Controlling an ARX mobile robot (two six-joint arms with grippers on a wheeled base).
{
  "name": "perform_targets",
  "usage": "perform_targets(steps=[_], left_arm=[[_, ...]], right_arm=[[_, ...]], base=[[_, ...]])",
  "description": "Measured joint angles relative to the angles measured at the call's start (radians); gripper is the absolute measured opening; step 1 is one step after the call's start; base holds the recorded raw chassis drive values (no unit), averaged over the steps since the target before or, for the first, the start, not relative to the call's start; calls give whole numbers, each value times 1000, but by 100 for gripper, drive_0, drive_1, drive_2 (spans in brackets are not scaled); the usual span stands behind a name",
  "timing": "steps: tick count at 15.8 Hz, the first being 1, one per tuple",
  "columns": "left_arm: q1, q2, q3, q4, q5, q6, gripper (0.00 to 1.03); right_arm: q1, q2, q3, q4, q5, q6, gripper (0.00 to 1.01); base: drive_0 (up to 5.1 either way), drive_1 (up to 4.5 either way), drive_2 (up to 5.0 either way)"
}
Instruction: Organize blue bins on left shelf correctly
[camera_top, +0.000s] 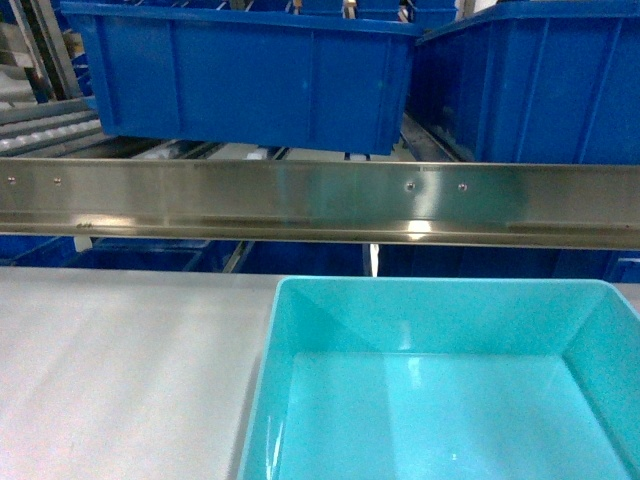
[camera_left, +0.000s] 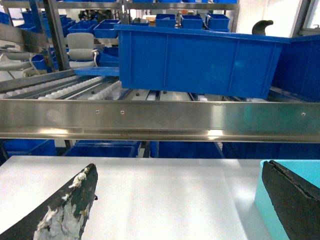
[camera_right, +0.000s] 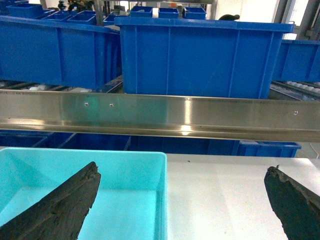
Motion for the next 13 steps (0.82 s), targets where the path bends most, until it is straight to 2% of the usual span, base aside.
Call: perform_targets(steps=[6,7,8,9,10,11,13], left_arm=[[0,0,0,0,0,0,98],[34,64,0,133,52,3,98],[130,286,30,340,129,-7,98],[158,533,100,423,132,-26,98],[121,645,187,332,130,-36,98],[90,719,291,183,148,-51,98],[47,813,595,-115,154,-85,98]], right_arm=[[0,0,0,0,0,0,98],[18,37,0,69,27,1,98],[85,195,19,217,86,11,98],[150,426,69,306,129,10,98],[144,567,154,220,130,13,98],[135,649,246,125,138,18,98],[122,760,540,-94,140,20,98]], base=[[0,0,0],[0,0,0],[0,0,0],[0,0,0],[0,0,0],[0,0,0],[0,0,0]])
